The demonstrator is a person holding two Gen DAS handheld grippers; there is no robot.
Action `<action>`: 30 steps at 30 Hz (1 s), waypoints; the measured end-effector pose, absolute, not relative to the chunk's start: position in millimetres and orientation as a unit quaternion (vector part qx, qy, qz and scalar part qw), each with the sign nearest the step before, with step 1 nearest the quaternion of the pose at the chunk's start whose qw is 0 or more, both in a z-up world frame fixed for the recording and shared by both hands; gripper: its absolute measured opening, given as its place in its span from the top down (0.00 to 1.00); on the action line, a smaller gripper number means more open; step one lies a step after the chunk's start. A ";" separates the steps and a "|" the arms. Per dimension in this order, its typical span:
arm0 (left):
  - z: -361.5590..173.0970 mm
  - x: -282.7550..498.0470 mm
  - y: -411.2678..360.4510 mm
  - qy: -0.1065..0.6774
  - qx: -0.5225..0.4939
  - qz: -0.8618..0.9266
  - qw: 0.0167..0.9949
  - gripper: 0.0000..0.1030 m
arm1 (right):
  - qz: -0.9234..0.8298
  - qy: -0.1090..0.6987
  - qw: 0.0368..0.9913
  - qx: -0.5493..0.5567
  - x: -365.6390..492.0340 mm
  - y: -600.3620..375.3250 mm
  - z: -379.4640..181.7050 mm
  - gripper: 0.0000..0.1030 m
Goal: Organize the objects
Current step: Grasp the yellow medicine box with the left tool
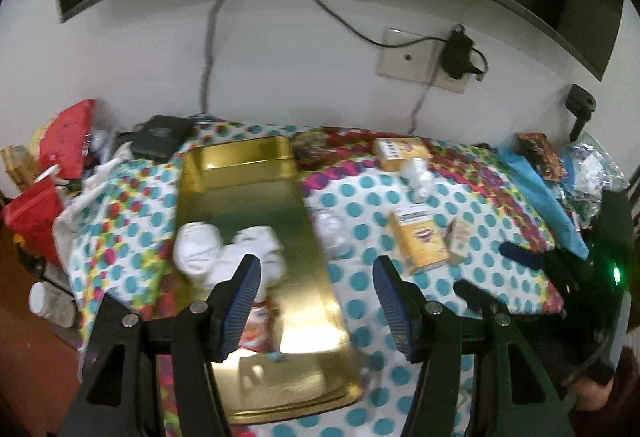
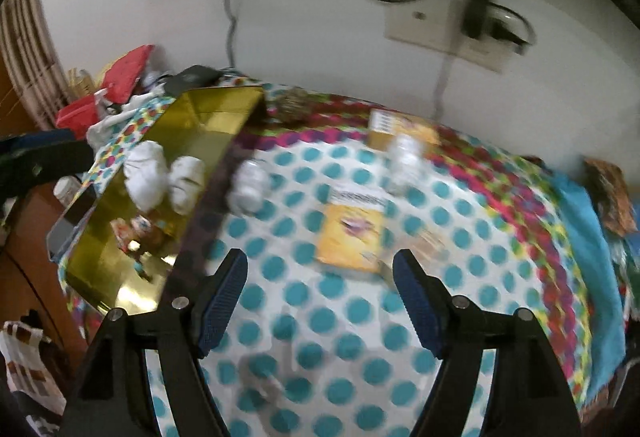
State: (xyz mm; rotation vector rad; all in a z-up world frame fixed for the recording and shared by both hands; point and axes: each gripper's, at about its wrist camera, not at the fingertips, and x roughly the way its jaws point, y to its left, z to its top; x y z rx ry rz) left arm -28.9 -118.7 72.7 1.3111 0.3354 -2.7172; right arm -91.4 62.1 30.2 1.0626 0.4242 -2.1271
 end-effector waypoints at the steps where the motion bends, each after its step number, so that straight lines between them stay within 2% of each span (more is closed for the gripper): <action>1: 70.9 -36.6 -111.8 0.112 0.436 -0.892 0.051 0.42 | -0.826 0.163 0.351 0.411 -90.6 70.0 29.8 0.29; 14: 21.8 -138.4 -27.0 0.103 0.514 -0.851 0.039 0.42 | -0.834 0.116 0.318 0.436 -99.1 154.2 8.0 0.29; 30: -23.7 -192.3 -1.1 0.111 0.572 -0.807 0.093 0.42 | -0.825 0.075 0.336 0.448 -111.9 183.0 -12.0 0.29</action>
